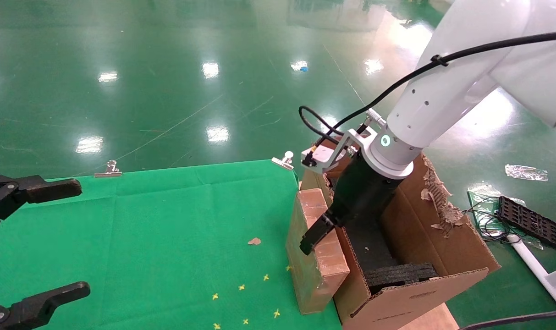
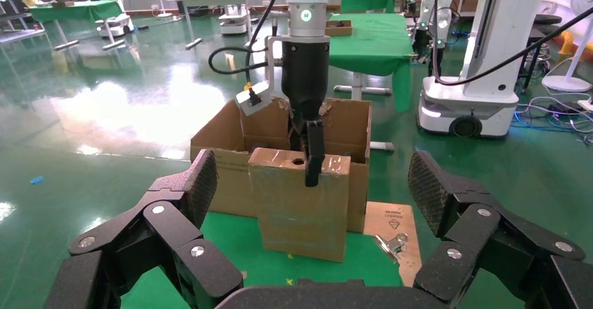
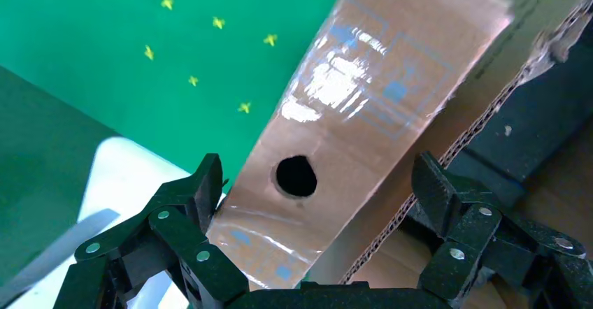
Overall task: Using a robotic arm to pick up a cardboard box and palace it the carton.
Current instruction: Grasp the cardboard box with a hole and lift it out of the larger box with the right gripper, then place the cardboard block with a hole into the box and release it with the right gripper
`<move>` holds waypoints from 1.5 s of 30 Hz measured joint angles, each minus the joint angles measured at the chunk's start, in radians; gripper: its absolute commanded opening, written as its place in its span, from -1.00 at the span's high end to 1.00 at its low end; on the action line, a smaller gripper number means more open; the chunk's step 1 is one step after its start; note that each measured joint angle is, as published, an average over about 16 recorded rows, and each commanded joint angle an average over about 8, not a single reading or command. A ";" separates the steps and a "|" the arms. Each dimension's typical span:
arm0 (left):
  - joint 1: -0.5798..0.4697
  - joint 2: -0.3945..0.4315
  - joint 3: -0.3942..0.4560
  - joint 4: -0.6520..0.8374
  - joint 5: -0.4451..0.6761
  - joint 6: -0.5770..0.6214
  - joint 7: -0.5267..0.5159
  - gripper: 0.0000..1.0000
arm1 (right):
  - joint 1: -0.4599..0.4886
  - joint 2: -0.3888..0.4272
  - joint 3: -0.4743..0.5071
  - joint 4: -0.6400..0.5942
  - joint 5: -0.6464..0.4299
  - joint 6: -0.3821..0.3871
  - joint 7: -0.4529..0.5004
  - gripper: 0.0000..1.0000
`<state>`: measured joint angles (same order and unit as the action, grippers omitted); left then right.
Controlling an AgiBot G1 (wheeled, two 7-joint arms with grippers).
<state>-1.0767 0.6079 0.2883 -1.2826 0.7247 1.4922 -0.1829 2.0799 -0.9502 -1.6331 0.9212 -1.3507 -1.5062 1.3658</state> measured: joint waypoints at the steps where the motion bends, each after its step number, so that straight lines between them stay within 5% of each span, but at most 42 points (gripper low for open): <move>1: 0.000 0.000 0.000 0.000 0.000 0.000 0.000 -0.16 | -0.001 -0.002 -0.002 0.001 -0.003 -0.002 0.003 1.00; 5: 0.000 0.000 0.000 0.000 0.000 0.000 0.000 0.69 | -0.003 -0.009 -0.011 0.008 -0.011 -0.009 0.016 1.00; 9: 0.000 0.000 0.001 0.000 0.000 0.000 0.000 1.00 | -0.006 -0.011 -0.018 0.016 -0.015 -0.014 0.030 1.00; 29: 0.000 -0.001 0.002 0.000 -0.001 -0.001 0.001 1.00 | -0.010 -0.004 -0.024 0.034 -0.030 0.009 0.030 1.00; 45: -0.001 -0.001 0.003 0.000 -0.002 -0.001 0.001 1.00 | 0.170 0.130 0.107 -0.051 0.015 0.098 -0.196 1.00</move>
<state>-1.0773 0.6067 0.2911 -1.2826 0.7228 1.4910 -0.1814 2.2499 -0.8203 -1.5258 0.8698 -1.3357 -1.4081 1.1693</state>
